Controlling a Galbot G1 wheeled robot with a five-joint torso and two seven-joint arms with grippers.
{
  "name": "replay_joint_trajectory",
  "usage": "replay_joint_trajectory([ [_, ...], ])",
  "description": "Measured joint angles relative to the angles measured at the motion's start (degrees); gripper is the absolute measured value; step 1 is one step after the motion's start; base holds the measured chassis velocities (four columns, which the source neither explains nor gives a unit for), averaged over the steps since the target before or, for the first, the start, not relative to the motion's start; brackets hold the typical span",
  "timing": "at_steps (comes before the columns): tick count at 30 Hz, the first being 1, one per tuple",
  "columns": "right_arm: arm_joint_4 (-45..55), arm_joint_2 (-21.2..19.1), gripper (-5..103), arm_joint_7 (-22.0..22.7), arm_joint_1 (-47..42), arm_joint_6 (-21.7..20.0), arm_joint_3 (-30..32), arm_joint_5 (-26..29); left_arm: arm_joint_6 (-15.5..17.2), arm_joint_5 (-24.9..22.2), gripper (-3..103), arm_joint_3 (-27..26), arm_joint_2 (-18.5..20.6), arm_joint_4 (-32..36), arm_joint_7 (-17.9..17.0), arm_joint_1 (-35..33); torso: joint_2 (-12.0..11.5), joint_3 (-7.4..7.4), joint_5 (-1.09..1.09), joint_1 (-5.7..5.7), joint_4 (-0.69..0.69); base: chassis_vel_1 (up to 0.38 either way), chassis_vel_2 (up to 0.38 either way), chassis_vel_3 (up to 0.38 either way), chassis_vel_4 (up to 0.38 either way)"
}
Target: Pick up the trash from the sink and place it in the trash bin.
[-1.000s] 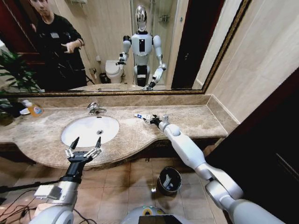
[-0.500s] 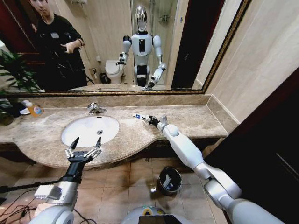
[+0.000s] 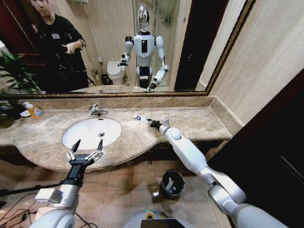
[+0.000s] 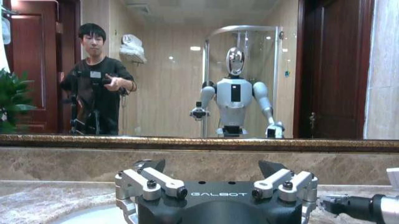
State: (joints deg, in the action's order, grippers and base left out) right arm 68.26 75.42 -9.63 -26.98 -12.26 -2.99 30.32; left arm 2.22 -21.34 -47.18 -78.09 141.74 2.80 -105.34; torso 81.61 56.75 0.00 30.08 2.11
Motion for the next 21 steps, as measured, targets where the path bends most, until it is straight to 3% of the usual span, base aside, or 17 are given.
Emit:
replay_joint_trajectory([
  [11,12.8,-3.6,0,4.5,-5.3,-0.8,3.4,3.5,0.0,0.0,100,0.0,0.0,0.0,0.0,0.0,0.0,0.00,0.00,0.00,0.01,0.000,0.000,0.000,0.000],
  [21,26.1,-8.7,0,1.4,-18.3,-0.3,13.5,3.3,0.0,0.0,100,0.0,0.0,0.0,0.0,0.0,0.0,-0.01,0.01,0.00,0.00,0.000,0.000,0.000,0.000],
])
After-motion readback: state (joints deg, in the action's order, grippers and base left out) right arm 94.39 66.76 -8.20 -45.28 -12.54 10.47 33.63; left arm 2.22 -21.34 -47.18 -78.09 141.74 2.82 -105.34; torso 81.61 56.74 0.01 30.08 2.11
